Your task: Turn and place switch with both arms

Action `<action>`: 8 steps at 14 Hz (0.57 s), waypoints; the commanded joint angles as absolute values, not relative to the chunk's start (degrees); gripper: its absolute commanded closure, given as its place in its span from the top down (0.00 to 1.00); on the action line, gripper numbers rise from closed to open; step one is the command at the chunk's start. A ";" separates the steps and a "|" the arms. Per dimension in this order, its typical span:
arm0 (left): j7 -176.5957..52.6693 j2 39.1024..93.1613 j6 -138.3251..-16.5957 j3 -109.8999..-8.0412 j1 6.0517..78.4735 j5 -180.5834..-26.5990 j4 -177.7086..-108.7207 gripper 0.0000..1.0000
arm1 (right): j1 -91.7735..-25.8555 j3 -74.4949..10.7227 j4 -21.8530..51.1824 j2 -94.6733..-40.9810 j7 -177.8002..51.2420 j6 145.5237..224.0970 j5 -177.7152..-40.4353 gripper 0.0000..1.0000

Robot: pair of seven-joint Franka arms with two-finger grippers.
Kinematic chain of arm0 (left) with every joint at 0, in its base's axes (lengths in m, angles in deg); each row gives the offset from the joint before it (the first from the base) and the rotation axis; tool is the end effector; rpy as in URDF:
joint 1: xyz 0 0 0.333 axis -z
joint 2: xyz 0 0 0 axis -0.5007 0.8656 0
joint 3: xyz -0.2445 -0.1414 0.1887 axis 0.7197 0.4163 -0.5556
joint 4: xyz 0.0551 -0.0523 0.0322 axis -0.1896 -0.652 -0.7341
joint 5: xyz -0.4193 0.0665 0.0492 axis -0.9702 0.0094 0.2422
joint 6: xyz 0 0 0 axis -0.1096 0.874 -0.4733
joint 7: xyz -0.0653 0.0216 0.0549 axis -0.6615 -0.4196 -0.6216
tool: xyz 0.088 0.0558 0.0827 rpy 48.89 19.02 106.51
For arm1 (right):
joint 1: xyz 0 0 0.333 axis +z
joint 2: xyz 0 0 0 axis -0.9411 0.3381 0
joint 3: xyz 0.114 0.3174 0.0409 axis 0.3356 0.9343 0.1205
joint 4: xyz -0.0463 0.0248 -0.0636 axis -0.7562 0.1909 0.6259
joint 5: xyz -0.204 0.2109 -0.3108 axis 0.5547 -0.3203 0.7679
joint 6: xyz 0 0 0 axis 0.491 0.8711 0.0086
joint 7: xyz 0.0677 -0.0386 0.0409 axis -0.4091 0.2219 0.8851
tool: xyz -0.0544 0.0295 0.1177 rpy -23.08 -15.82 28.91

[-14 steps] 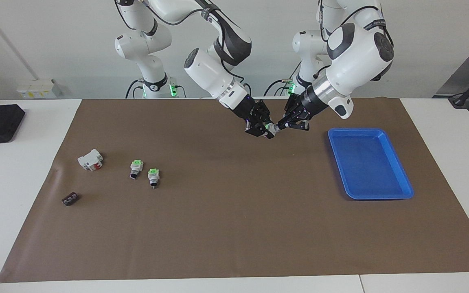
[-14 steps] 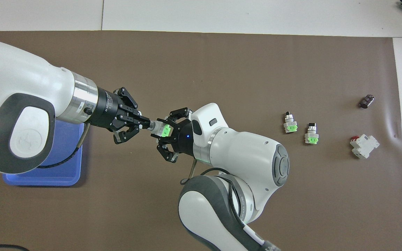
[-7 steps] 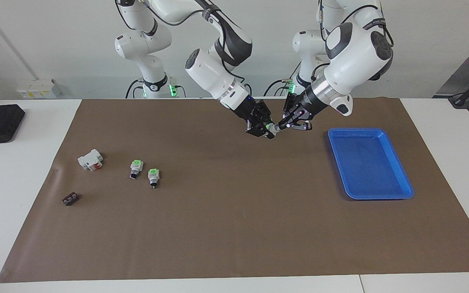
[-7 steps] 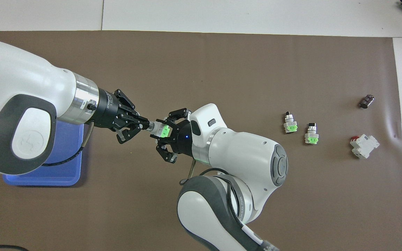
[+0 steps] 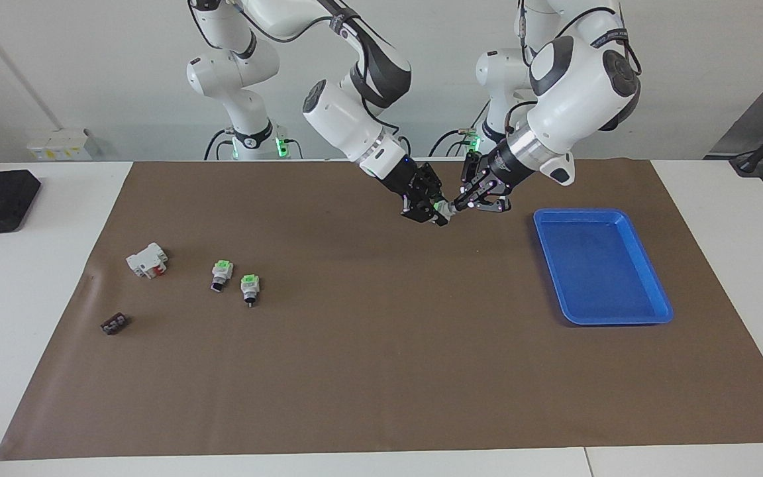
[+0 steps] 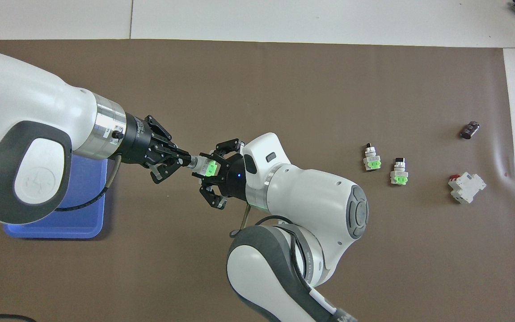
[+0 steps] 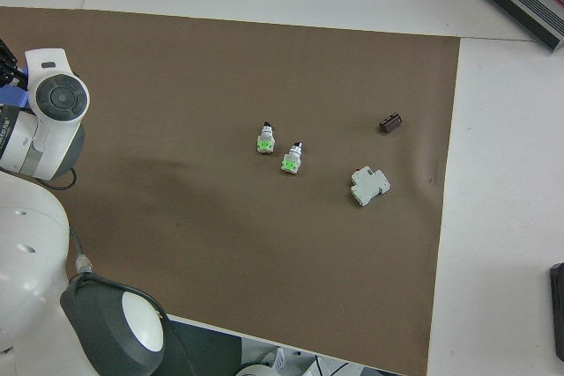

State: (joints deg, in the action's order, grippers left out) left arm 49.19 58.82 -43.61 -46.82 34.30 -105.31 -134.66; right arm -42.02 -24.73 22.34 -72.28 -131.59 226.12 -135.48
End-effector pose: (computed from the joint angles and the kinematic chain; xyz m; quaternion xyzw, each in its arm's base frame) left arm 0.5675 -0.2489 0.5348 0.5316 0.8145 -0.2187 0.0782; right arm 0.5288 0.4374 0.4347 -0.7414 -0.5212 -0.3532 0.2321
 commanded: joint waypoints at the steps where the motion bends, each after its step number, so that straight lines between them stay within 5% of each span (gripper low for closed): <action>1: 51.26 57.57 -43.23 -48.37 33.30 -99.46 -137.37 0.00 | -43.43 -25.20 22.53 -74.03 -128.93 227.35 -135.35 0.00; 4: 57.22 57.65 -43.14 -48.38 33.12 -97.54 -137.20 0.00 | -43.43 -25.20 22.53 -74.11 -128.85 227.35 -135.44 0.00; 5: 59.85 57.65 -43.14 -48.46 33.03 -97.18 -137.20 0.00 | -43.43 -25.11 22.53 -74.12 -127.02 227.35 -135.61 0.14; 6: 61.53 57.57 -43.05 -48.46 32.86 -97.09 -137.20 0.00 | -43.43 -25.20 22.45 -74.12 -126.39 227.44 -135.53 0.90; 8: 62.08 57.57 -42.26 -48.46 32.51 -97.00 -137.20 0.00 | -43.08 -25.20 22.53 -74.12 -126.30 227.44 -135.44 1.00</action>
State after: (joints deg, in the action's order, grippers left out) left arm 61.00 58.55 -43.03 -47.49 33.89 -99.51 -135.21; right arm -42.23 -24.98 21.93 -72.30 -128.24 227.17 -135.48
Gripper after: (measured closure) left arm 0.903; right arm 0.436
